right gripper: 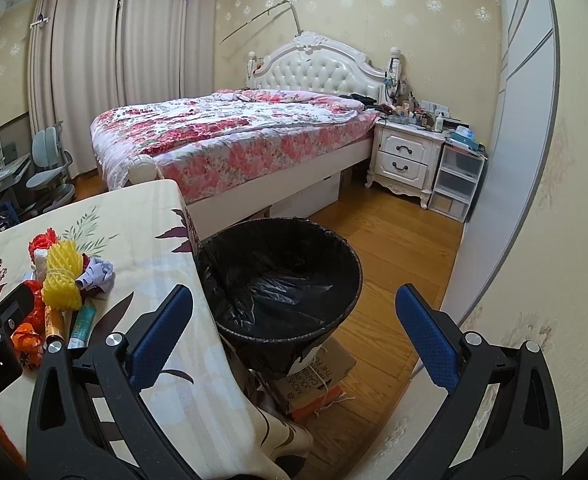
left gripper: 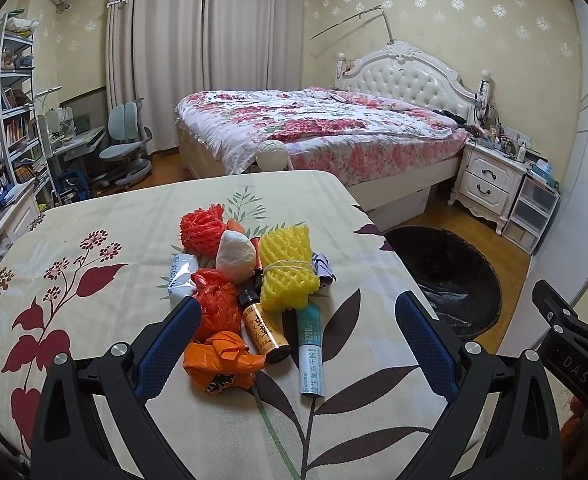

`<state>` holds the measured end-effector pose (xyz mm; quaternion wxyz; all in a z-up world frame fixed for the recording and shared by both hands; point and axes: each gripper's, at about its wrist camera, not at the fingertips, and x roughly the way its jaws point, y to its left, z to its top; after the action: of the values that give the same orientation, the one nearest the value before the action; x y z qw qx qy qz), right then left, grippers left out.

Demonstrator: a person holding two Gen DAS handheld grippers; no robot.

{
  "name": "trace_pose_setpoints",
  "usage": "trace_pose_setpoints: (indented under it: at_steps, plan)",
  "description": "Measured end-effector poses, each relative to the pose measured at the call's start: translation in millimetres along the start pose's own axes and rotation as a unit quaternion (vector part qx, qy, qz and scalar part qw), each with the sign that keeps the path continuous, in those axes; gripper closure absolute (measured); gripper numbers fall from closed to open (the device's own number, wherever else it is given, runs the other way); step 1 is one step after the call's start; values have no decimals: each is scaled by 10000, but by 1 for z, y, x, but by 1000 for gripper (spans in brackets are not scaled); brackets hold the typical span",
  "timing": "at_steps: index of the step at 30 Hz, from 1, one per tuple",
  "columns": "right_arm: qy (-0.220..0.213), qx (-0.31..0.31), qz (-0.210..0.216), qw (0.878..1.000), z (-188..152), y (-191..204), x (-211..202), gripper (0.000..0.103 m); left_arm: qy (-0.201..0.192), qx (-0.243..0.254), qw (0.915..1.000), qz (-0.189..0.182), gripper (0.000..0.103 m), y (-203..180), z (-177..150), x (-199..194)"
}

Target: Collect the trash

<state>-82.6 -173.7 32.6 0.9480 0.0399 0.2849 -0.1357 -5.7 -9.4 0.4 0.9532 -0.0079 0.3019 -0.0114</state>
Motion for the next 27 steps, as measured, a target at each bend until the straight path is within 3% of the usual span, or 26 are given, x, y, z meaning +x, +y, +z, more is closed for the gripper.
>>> trace_pose_setpoints:
  at_steps: [27]
  plan:
    - [27, -3, -4, 10000, -4, 0, 1, 4, -6, 9, 10000, 6, 6, -1, 0, 0]
